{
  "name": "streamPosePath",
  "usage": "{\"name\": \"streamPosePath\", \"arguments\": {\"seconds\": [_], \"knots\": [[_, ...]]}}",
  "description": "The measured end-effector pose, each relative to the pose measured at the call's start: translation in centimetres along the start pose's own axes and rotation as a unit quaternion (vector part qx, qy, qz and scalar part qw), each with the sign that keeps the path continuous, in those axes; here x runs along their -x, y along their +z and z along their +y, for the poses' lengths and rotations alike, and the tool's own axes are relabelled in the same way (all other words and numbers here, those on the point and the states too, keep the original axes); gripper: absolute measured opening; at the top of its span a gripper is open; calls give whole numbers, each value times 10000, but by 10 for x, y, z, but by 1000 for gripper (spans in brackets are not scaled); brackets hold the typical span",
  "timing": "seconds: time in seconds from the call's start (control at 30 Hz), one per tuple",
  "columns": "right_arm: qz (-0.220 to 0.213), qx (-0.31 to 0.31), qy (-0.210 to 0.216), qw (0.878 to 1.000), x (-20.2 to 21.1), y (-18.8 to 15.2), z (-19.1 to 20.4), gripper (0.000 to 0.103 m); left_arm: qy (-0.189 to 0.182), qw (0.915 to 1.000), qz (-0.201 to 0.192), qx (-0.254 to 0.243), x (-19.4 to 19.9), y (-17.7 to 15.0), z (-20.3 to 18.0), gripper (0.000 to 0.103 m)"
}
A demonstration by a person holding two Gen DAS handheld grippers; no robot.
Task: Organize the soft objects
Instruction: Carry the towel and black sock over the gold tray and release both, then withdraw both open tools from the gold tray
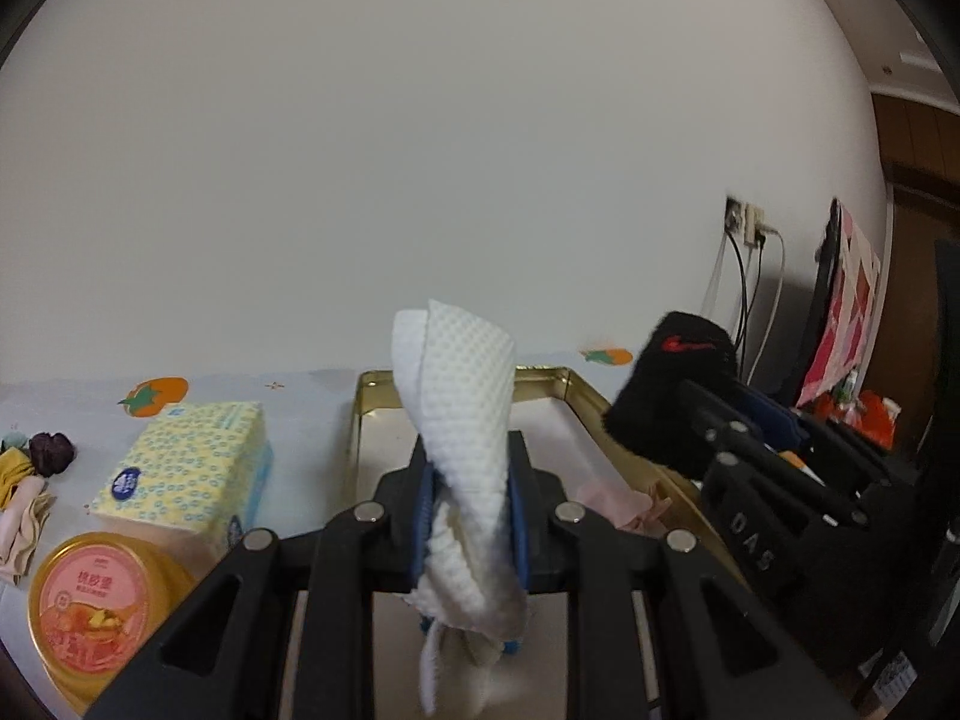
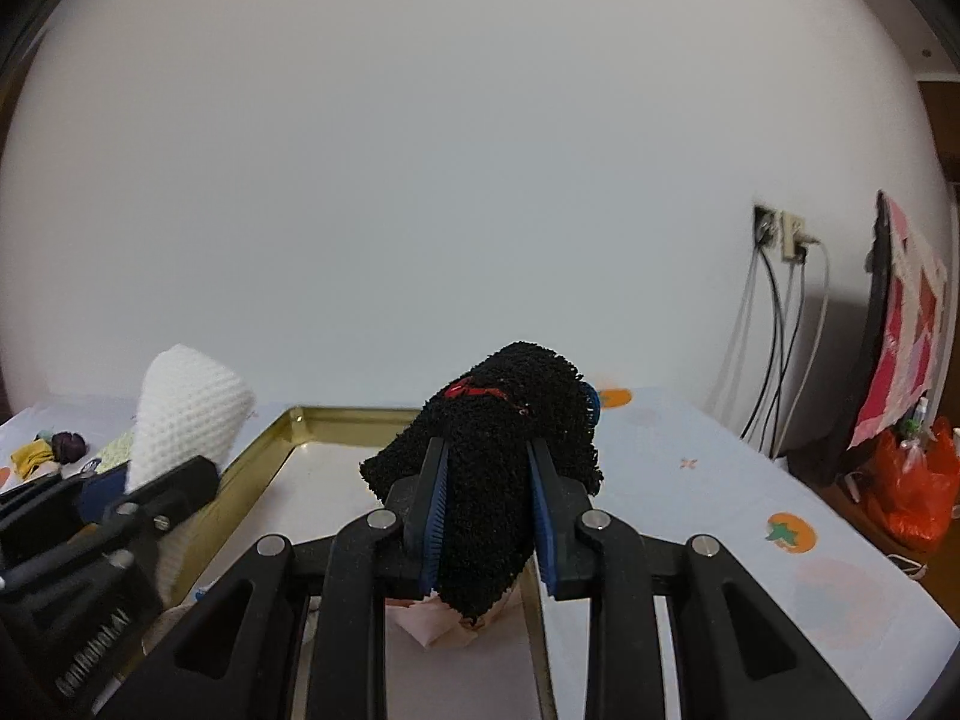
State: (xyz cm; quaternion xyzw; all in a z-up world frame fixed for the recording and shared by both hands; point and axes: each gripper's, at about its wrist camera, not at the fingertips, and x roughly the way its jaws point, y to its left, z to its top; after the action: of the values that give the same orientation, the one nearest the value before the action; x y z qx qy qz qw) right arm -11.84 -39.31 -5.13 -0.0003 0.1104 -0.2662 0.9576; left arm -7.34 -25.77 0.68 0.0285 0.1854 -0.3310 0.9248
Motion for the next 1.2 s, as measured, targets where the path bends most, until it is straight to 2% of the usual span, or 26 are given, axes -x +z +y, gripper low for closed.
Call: {"name": "streamPosePath", "arguments": {"seconds": [0.17,0.4,0.43,0.5,0.57,0.63,0.67,0.7,0.73,0.77,0.8,0.87,1.2], "knots": [[122,59,104,9999,-2,-3,5,28,48,9998,192,-59,-7,-1,-2,20],[247,7,294,9993,-9,-1,0,30,4,9997,232,-20,-8,-3,2,20],[285,9,339,9990,-11,-1,-1,31,2,9997,227,-35,-8,-3,1,20],[369,20,396,9985,-14,-1,0,39,39,9997,215,-49,-8,-3,0,26],[399,41,447,9982,-14,-1,3,50,89,9998,172,-41,-6,-3,0,27],[388,16,381,9985,-13,-1,2,54,146,9997,166,47,-6,-3,3,34],[371,-21,363,9987,-13,-1,0,54,184,9996,167,108,-6,-3,5,46],[317,-109,335,9989,-11,-1,-3,54,263,9993,152,212,-6,-3,9,63],[252,-211,338,9989,-10,-1,-7,54,338,9988,119,346,-5,-3,14,71],[197,-301,358,9987,-8,-1,-10,55,370,9983,84,447,-4,-3,18,85],[121,-433,380,9983,-6,-1,-15,58,419,9974,22,578,-2,-3,23,94],[39,-565,303,9979,-3,-1,-19,74,470,9965,-92,689,2,-3,28,103],[-325,-871,141,9956,8,1,-32,74,1090,9923,-548,219,13,-2,27,103]]}}
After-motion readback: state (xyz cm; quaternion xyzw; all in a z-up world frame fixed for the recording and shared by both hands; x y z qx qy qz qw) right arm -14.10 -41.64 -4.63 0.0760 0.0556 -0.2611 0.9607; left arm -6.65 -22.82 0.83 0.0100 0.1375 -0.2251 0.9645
